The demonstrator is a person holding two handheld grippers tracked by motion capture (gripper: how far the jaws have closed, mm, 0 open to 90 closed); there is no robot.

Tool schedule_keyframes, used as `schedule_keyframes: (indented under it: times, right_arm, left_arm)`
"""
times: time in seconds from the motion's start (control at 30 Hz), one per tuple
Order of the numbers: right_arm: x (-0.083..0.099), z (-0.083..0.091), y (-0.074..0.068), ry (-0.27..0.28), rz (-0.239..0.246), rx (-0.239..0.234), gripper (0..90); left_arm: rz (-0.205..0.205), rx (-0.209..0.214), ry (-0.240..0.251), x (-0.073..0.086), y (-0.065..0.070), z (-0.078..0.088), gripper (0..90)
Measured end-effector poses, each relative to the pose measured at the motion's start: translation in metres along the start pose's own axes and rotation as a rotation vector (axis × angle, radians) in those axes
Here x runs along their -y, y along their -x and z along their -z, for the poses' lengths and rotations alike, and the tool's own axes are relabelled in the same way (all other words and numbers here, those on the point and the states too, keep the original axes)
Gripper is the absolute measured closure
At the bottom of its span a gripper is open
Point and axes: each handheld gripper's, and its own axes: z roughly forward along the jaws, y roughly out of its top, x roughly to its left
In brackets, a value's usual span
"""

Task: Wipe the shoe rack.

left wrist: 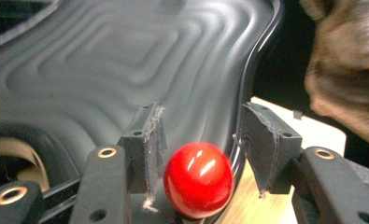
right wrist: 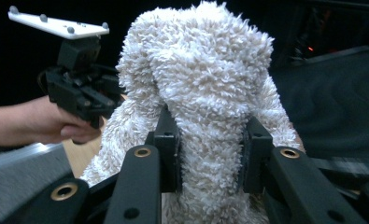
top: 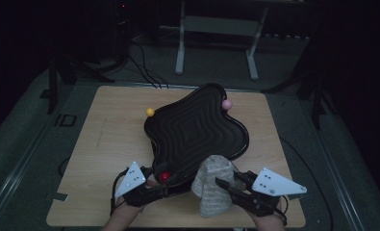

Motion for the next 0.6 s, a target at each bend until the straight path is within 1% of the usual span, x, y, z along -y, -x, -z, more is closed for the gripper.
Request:
schedule_keyframes:
  times: [0.07,0.1,0.17,0.23,0.3,0.33,0.37,0.4,0.47,0.5,0.53,0.57,0.6]
  right_arm:
    - [-0.007,-0.01,-0.002,0.02,-0.009,-0.027,67.0]
    - [-0.01,-0.016,-0.004,0.029,-0.003,-0.035,67.0]
    - [-0.017,-0.03,-0.008,0.038,-0.003,-0.053,66.8]
    - [-0.021,-0.046,-0.012,0.03,-0.008,-0.066,66.4]
    - [-0.024,-0.061,-0.016,0.012,-0.007,-0.08,66.3]
    - [-0.023,-0.073,-0.019,0.0,-0.006,-0.082,66.3]
    - [-0.022,-0.082,-0.022,-0.017,-0.005,-0.078,66.1]
    - [-0.02,-0.09,-0.024,-0.033,-0.007,-0.078,65.7]
    - [-0.012,-0.109,-0.031,-0.073,-0.01,-0.072,64.1]
    - [-0.007,-0.118,-0.034,-0.094,-0.019,-0.077,60.9]
    - [-0.002,-0.125,-0.037,-0.115,-0.025,-0.088,56.4]
    - [0.003,-0.131,-0.039,-0.123,-0.033,-0.087,54.1]
    - [0.006,-0.134,-0.041,-0.115,-0.039,-0.081,52.9]
  left_arm:
    - [-0.021,-0.006,0.017,-0.006,-0.004,0.01,47.3]
    - [-0.022,-0.002,0.028,-0.008,-0.007,0.015,47.2]
    - [-0.033,-0.013,0.041,-0.013,-0.016,0.024,46.6]
    - [-0.037,-0.022,0.05,-0.015,-0.026,0.031,45.8]
    - [-0.018,-0.02,0.068,-0.015,-0.041,0.039,45.5]
    - [-0.025,-0.032,0.079,-0.016,-0.047,0.042,45.5]
    - [-0.029,-0.041,0.082,-0.016,-0.052,0.043,45.5]
    - [-0.013,-0.049,0.082,-0.017,-0.061,0.044,45.4]
    - [0.005,-0.094,0.086,-0.018,-0.076,0.042,44.5]
    - [0.013,-0.101,0.081,-0.019,-0.083,0.04,44.5]
    - [0.011,-0.122,0.077,-0.02,-0.09,0.037,44.5]
    - [0.007,-0.141,0.069,-0.021,-0.096,0.033,44.5]
    - [0.011,-0.147,0.057,-0.023,-0.103,0.029,44.5]
